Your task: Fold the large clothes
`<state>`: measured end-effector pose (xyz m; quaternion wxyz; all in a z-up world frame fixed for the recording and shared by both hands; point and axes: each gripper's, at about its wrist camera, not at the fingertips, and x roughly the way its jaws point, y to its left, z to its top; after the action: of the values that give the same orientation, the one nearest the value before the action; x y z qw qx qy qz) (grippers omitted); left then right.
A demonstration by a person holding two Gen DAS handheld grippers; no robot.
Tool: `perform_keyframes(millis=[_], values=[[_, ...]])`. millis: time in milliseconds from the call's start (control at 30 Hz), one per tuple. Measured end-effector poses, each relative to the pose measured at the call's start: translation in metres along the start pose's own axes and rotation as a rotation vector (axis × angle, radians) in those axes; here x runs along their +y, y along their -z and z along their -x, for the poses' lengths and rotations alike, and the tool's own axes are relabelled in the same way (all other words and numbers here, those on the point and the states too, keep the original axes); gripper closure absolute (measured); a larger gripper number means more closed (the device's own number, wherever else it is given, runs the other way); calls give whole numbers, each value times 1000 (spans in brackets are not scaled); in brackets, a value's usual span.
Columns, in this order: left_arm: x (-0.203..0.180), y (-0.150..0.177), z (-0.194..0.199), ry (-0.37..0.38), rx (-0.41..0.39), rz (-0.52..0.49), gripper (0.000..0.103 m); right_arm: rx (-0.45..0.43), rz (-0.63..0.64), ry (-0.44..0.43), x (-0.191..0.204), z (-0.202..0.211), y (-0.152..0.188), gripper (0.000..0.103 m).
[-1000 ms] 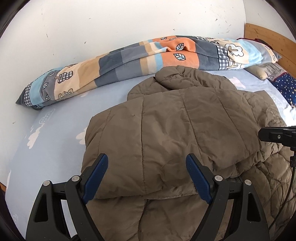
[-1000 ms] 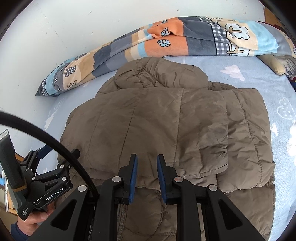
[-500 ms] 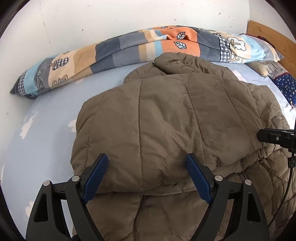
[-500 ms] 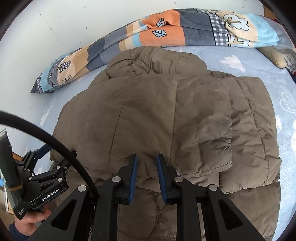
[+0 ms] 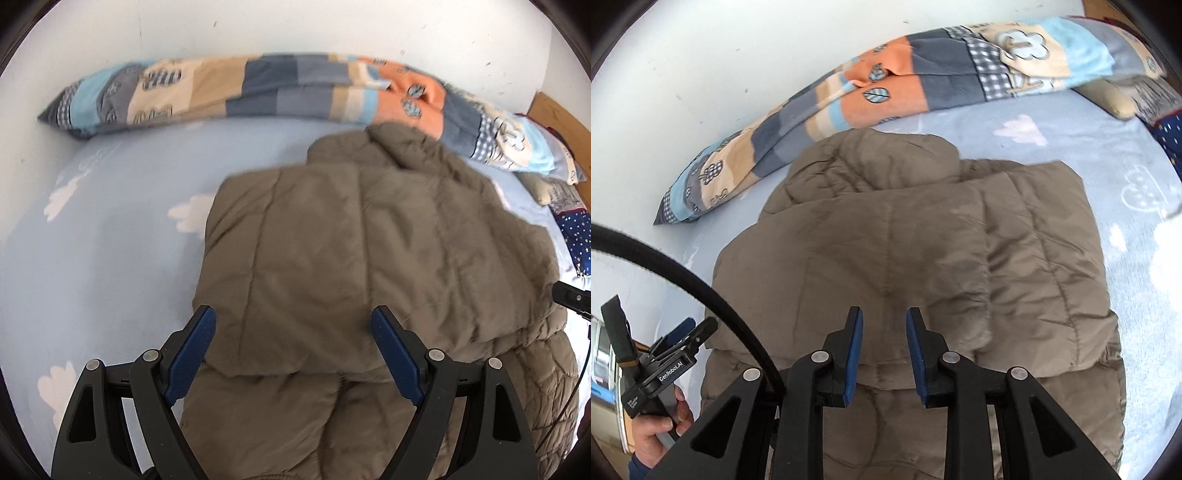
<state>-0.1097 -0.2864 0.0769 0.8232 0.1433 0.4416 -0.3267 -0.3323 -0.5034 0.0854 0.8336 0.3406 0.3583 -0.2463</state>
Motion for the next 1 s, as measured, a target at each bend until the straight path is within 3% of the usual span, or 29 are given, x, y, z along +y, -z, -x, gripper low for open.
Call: perform_keyframes(millis=[133,267,533,767,867,1000], values=[[8,3,-2,15,25,36,18,30,-21,21,-8,-4,4,77],[12,2,18,5,-13,20,18,14,-8,12,-7,8,3,77],[37,11,80,12,-109,50,18,-53,-23,21,-28,66,18,76],[53,50,135,26,-152,28,18,-113,-53,32,-52,127,52,72],[61,78,143,47,-126,41,18,-142,-75,21,-69,154,76,66],[74,117,133,88,-17,83,18,-147,-126,33,-96,180,108,64]])
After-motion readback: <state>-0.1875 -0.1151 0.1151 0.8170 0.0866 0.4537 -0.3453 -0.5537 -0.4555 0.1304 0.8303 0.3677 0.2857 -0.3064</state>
